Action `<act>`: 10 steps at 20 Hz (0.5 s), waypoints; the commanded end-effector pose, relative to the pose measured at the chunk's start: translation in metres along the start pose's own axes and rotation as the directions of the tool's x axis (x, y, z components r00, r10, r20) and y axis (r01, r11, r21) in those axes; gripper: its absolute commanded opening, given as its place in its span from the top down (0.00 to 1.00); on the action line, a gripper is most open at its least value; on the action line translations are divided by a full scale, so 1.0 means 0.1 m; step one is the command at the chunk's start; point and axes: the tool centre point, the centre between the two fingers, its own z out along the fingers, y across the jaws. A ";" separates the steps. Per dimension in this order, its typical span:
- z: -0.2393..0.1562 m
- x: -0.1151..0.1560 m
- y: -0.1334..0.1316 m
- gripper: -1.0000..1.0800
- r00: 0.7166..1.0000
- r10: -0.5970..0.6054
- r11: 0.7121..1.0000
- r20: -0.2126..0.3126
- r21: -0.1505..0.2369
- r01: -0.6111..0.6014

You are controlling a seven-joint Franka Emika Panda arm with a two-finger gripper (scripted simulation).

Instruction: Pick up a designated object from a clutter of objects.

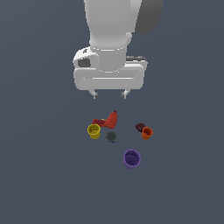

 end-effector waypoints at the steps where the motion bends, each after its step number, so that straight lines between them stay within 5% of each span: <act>1: 0.00 0.00 0.00 0.04 1.000 0.000 1.000 0.000 0.000 0.000; 10: 0.05 0.00 -0.32 0.04 0.999 -0.054 0.998 0.009 0.020 0.054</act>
